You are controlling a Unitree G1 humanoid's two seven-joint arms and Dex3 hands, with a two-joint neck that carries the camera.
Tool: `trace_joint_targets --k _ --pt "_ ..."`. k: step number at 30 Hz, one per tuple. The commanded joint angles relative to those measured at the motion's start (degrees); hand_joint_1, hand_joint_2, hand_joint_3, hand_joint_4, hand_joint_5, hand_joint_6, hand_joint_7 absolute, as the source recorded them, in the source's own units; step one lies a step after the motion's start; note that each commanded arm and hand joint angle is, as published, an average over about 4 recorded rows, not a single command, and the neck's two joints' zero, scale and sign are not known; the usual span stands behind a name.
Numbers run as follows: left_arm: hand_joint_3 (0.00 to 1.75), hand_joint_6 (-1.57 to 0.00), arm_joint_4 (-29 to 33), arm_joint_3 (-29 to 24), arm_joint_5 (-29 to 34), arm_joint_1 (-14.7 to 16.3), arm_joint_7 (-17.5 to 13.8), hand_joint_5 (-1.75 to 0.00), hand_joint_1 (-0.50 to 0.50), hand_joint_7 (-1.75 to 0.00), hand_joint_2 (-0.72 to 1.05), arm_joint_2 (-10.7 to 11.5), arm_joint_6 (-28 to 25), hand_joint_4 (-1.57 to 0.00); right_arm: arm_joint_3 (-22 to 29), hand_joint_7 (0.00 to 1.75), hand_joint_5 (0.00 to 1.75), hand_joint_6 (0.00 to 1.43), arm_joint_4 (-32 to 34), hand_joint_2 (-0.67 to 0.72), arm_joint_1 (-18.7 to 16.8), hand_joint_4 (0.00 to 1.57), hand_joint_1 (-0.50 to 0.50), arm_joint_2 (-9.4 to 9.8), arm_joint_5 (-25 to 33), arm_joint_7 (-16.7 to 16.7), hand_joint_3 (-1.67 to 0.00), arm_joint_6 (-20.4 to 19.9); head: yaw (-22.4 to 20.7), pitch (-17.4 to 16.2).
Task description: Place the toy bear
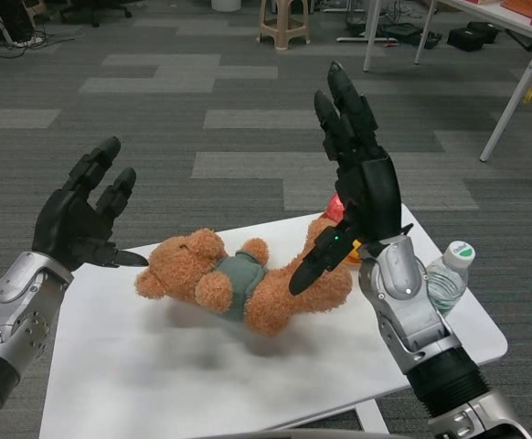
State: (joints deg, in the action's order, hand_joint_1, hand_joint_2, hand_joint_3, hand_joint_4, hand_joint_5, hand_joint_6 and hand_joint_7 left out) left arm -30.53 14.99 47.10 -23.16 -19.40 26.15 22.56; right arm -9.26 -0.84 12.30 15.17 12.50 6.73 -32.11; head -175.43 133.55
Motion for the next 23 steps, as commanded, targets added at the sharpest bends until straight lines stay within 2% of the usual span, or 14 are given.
trace_joint_targets --k 1,4,8,11,17,23 --pt "0.09 0.0 0.6 -0.1 0.4 -0.5 -0.1 0.0 -0.43 -0.21 0.03 0.7 0.4 0.0 2.0 0.0 0.0 0.0 1.1 0.69 -1.4 0.0 -0.42 0.61 0.4 0.4 0.0 -0.9 0.1 0.0" --pt "0.02 0.0 0.6 -0.1 0.4 -0.5 -0.1 0.0 -0.43 -0.21 0.01 0.6 0.4 0.0 2.8 0.0 0.0 0.0 1.1 0.66 -1.7 0.0 -0.42 1.07 0.4 0.5 0.0 -0.9 0.2 0.1" --pt "0.07 0.0 0.6 -0.1 0.3 -0.5 -0.1 0.0 -0.43 -0.21 0.07 0.5 0.4 0.0 3.5 0.0 0.0 0.0 1.0 0.66 -1.9 0.0 -0.42 1.49 0.4 0.5 0.0 -0.9 0.3 0.2" --pt "0.0 0.0 0.7 -0.2 0.2 -0.6 -0.1 0.0 -0.43 -0.21 0.07 0.4 0.4 0.0 3.7 0.0 0.0 0.0 0.8 0.66 -2.0 0.0 -0.42 1.62 0.4 0.5 0.0 -0.9 0.2 0.3" --pt "0.09 0.0 0.8 -0.2 0.1 -0.7 -0.1 0.0 -0.43 -0.21 0.01 0.3 0.4 0.0 3.8 0.0 0.0 0.0 0.4 0.66 -1.9 0.0 -0.42 1.88 0.4 0.4 0.0 -0.9 0.0 0.5" --pt "0.09 0.0 1.3 -0.3 0.0 -0.7 -0.1 0.0 -0.43 -0.21 0.07 0.2 0.4 0.0 3.7 0.0 0.0 0.0 0.4 0.66 -2.0 0.0 -0.42 1.88 0.4 0.4 0.0 -0.9 -0.1 0.5"
